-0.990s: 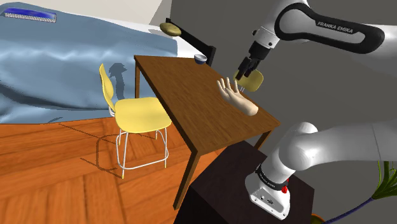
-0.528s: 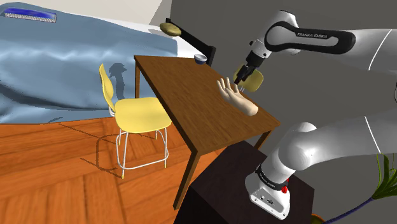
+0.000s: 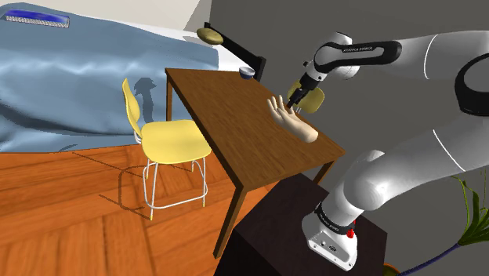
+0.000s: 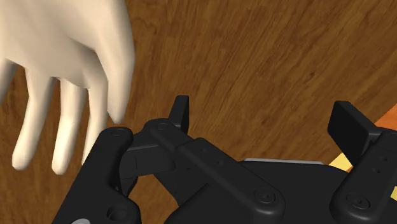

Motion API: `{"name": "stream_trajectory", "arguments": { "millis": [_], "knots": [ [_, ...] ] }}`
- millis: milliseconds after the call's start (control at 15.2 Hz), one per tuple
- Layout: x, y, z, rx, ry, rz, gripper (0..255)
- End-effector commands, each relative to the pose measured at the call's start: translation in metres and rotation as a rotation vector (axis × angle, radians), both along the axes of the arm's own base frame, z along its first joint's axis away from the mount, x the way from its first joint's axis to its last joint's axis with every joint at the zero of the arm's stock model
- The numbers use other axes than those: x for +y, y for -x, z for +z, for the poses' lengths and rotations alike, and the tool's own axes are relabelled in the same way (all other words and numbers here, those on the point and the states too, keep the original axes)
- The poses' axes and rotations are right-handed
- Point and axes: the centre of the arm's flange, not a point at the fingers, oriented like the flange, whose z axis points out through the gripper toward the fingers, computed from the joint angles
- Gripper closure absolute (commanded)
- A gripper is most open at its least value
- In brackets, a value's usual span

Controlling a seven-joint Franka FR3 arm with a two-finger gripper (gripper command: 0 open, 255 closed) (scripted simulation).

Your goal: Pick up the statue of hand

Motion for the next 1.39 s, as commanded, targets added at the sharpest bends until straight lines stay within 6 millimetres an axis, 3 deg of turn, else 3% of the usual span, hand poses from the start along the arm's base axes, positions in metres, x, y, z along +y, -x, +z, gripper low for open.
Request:
{"name": "stream_trajectory", "arguments": {
  "millis": [0,726,1320],
  "knots": [
    [-0.019,-0.008,-0.016,-0.009,0.003,0.009,0],
    [-0.13,-0.056,-0.097,-0.053,0.003,0.056,0],
    [-0.134,-0.058,-0.139,-0.055,0.003,0.058,0]
  ]
}}
